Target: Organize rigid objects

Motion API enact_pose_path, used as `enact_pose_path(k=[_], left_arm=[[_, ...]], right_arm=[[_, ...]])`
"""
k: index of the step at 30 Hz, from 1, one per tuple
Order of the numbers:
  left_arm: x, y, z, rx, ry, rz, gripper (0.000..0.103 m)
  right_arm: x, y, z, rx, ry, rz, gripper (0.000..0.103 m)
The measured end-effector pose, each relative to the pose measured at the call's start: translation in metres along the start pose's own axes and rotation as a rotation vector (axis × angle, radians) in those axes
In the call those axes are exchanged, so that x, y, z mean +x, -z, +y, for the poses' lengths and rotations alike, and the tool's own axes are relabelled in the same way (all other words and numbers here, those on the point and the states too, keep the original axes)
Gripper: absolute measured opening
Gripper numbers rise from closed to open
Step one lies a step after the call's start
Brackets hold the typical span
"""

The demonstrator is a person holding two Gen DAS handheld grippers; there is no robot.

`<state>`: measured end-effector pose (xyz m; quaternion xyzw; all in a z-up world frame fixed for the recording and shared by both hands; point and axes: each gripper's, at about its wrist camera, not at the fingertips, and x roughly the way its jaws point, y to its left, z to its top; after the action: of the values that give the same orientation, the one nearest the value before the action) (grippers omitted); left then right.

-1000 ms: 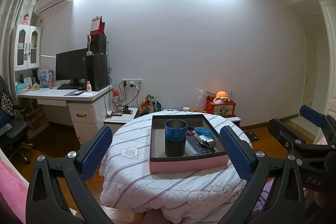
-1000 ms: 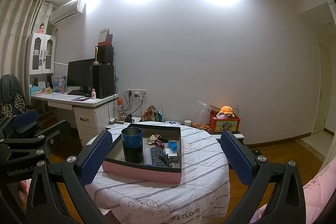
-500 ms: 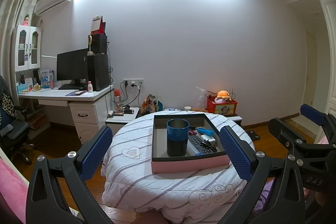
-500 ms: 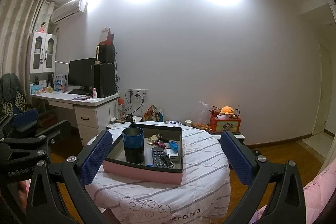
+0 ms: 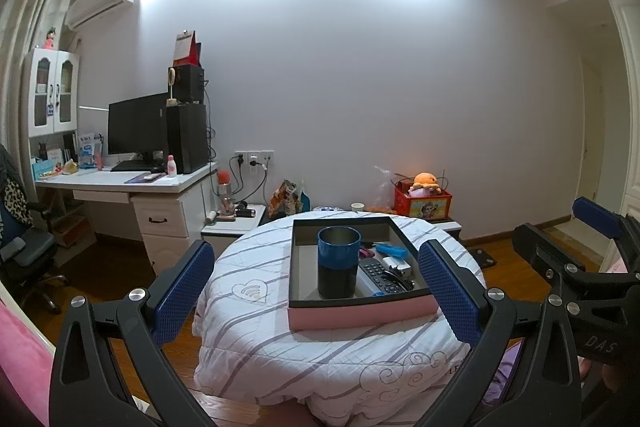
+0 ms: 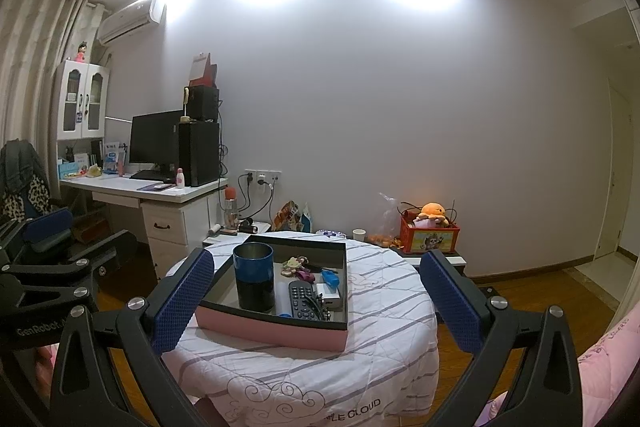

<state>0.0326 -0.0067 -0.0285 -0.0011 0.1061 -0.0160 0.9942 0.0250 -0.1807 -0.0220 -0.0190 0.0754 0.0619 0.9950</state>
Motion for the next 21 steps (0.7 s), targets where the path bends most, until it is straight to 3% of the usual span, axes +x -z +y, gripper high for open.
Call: enact_pose_path(k=[21], left_arm=[[-0.0007, 0.0032, 0.0, 0.01, -0.007, 0.015, 0.103]], right_arm=[[0.0012, 0.0064, 0.0015, -0.004, 0.004, 0.02, 0.103]])
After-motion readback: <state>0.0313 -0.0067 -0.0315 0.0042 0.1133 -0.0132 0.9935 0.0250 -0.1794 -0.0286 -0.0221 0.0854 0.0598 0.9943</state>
